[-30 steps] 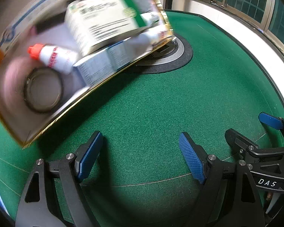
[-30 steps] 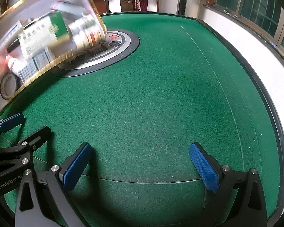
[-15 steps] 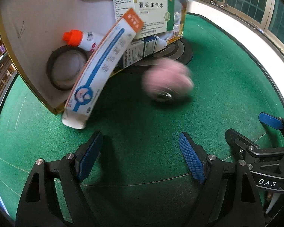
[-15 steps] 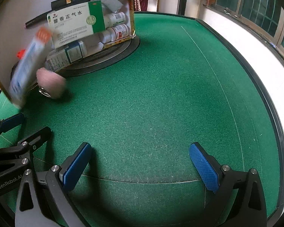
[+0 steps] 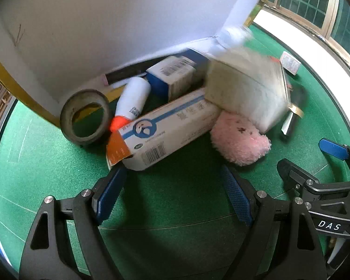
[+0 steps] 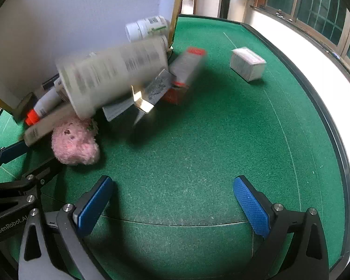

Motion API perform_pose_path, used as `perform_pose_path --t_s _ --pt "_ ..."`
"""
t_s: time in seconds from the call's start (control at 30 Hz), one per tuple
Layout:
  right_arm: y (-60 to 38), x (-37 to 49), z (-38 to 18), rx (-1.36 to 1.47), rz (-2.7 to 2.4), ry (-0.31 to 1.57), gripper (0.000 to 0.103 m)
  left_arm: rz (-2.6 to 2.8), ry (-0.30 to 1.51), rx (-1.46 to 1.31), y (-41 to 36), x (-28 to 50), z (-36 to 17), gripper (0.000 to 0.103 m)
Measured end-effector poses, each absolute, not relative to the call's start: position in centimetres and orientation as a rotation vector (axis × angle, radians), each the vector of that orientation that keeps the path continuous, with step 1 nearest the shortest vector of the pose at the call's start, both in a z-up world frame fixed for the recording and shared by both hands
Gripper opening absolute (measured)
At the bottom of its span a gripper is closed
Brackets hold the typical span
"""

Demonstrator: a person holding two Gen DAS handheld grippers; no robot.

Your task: Organize objects

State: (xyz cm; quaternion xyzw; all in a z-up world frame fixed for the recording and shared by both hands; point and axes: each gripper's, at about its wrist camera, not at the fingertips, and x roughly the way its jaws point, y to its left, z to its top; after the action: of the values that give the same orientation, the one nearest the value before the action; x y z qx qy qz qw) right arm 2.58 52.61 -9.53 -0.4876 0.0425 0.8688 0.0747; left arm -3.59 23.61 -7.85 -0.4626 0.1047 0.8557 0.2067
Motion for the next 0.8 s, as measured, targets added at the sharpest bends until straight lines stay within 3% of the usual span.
perform_pose_path --t_s 0.8 --pt "52.62 2.78 -9.67 -1.466 2.61 0.122 0.103 2.385 0.291 -1.292 23.74 -3.19 -7.99 0.085"
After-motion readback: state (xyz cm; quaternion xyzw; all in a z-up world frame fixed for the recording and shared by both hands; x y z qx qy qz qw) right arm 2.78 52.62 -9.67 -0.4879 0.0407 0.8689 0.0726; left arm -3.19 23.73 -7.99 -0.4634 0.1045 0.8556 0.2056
